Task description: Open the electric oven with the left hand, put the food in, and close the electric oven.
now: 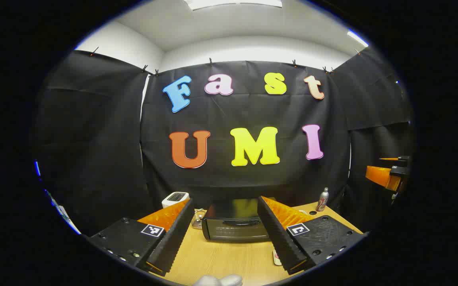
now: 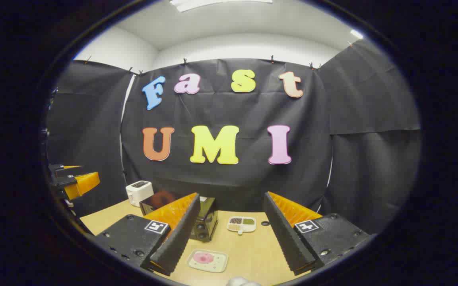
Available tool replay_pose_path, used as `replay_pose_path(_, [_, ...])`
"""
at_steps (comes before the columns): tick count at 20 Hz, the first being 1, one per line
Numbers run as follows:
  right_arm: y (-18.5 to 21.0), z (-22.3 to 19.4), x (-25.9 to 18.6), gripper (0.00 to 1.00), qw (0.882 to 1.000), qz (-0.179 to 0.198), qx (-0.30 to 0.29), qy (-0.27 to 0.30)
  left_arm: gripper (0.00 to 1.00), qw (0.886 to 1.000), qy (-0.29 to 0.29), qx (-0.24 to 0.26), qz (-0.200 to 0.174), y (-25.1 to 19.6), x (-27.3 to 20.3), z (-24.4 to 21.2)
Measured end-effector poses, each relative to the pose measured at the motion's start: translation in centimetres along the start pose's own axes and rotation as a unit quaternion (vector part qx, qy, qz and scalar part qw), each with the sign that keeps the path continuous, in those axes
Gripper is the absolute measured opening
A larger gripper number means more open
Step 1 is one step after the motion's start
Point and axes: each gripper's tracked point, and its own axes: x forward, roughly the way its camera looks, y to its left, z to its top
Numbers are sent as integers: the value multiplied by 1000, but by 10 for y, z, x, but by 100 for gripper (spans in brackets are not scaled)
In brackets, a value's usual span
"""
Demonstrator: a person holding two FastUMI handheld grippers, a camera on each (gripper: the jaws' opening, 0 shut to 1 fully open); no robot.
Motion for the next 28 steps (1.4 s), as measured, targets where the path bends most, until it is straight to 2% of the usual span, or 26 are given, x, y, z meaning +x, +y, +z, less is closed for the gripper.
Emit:
replay_pose_path(1, [1,0,0,97,1000,-1,-2,-1,96,1000,0,0,0,1,1,0])
replay_pose_path(3, [1,0,-1,100,1000,-3,-2,-2,96,1000,-2,-1,-3,0,5,0])
replay_pose_path(4, [1,0,-1,97,1000,-4,-1,-2,96,1000,-1,1,-4,1,7,-1])
replay_pose_path(7, [3,3,-2,97,1000,-7,0,-4,96,1000,2,-1,-11,-1,12,-6])
replay_pose_path(8, [2,2,-3,100,1000,-9,-2,-4,96,1000,3,0,-13,-3,15,-8])
replay_pose_path(10, [0,4,-4,96,1000,-13,-3,-4,96,1000,5,2,-17,-5,22,-11])
replay_pose_path(13, [-4,7,-8,97,1000,-19,-1,-6,96,999,2,3,-32,-15,36,-21])
replay_pose_path(14, [-5,8,-9,100,1000,-22,-1,-6,96,999,4,4,-37,-19,43,-27])
replay_pose_path(15, [-7,10,-11,97,1000,-25,-1,-6,96,999,8,4,-41,-22,51,-35])
replay_pose_path(17, [-10,13,-12,100,999,-31,-6,-5,96,999,16,-2,-48,-31,68,-53])
replay_pose_path(18, [-12,14,-14,96,999,-34,-9,-5,96,998,22,-7,-52,-35,77,-62])
replay_pose_path(19, [-14,16,-15,100,999,-38,-12,-7,96,998,28,-11,-56,-39,86,-73])
replay_pose_path(20, [-15,17,-17,97,999,-42,-14,-5,96,998,40,-12,-56,-41,96,-86])
replay_pose_path(21, [-17,17,-18,100,999,-46,-14,-4,96,997,43,-11,-57,-43,107,-94])
replay_pose_path(22, [-20,16,-19,96,999,-51,-15,-1,96,997,47,-6,-56,-46,119,-104])
replay_pose_path(23, [-22,16,-20,100,998,-55,-16,2,96,997,51,-3,-57,-48,130,-114])
replay_pose_path(28, [-31,10,-26,97,997,-76,-30,17,97,994,91,8,-57,-59,184,-170])
